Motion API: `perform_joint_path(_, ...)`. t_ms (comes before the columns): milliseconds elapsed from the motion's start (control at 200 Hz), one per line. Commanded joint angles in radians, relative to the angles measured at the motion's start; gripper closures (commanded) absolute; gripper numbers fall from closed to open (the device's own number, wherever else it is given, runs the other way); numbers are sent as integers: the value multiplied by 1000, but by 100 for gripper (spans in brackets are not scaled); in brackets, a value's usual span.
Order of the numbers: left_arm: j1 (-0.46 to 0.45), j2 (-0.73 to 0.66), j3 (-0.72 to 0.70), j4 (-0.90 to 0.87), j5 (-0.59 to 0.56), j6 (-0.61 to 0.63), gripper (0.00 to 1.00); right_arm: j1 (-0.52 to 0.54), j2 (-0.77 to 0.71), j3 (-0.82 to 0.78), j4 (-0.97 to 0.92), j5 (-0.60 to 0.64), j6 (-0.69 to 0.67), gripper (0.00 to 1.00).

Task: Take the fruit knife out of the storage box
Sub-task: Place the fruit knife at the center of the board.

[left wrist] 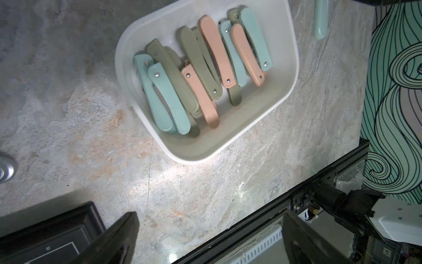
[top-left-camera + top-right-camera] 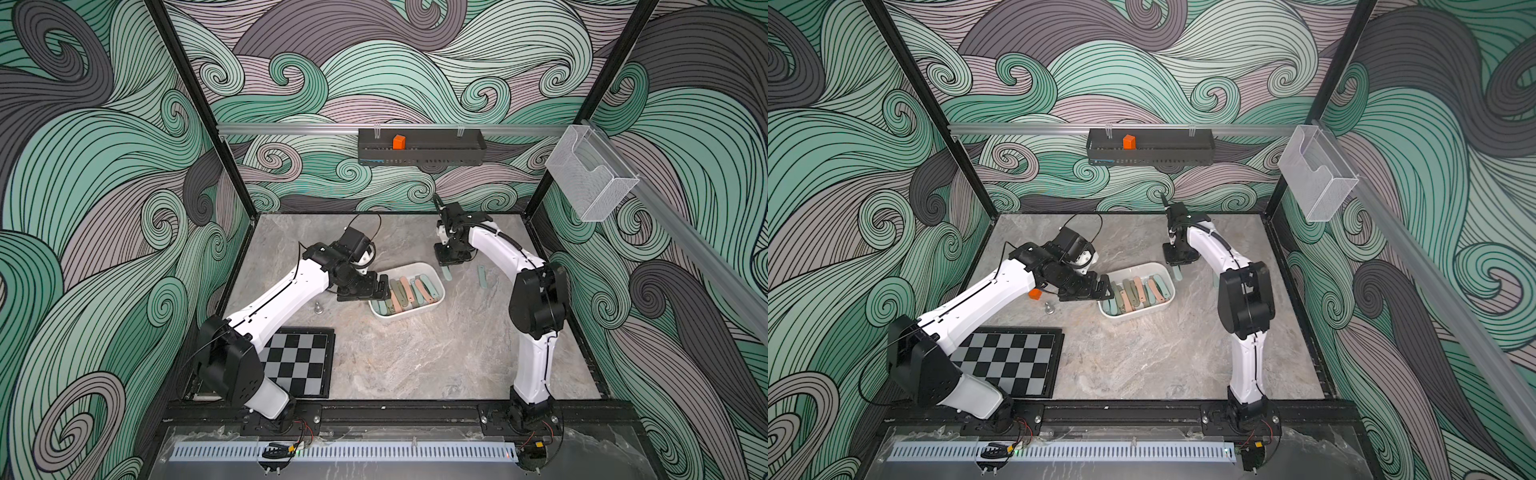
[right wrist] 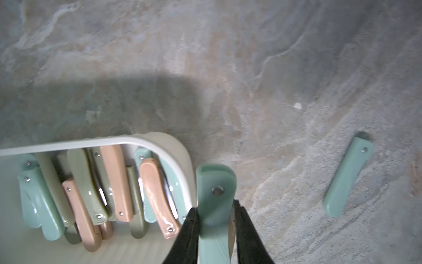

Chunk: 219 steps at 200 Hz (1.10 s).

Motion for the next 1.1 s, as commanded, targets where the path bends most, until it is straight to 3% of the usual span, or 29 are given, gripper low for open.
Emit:
perform_joint_path(0, -17, 52, 86, -11, 36, 28, 1, -68, -4, 17, -17, -13, 11, 86)
perform_joint_path(350, -84, 212, 287, -68, 69, 31, 1, -186, 120, 0, 9, -1, 10, 87)
perform_joint_path(690, -100, 233, 287, -76, 80, 36, 1, -208, 186, -11, 18, 42, 12, 85)
perform_joint_path(805, -100, 229, 275, -74, 82, 37, 1, -211, 179, -10, 20, 56, 13, 77)
perform_joint_path(890, -99, 224, 273, -75, 82, 40, 1, -211, 171, -8, 21, 68, 13, 61)
perform_joint_path(1091, -93, 186, 275, -86, 63, 47, 1, -206, 99, -9, 19, 38, 13, 55)
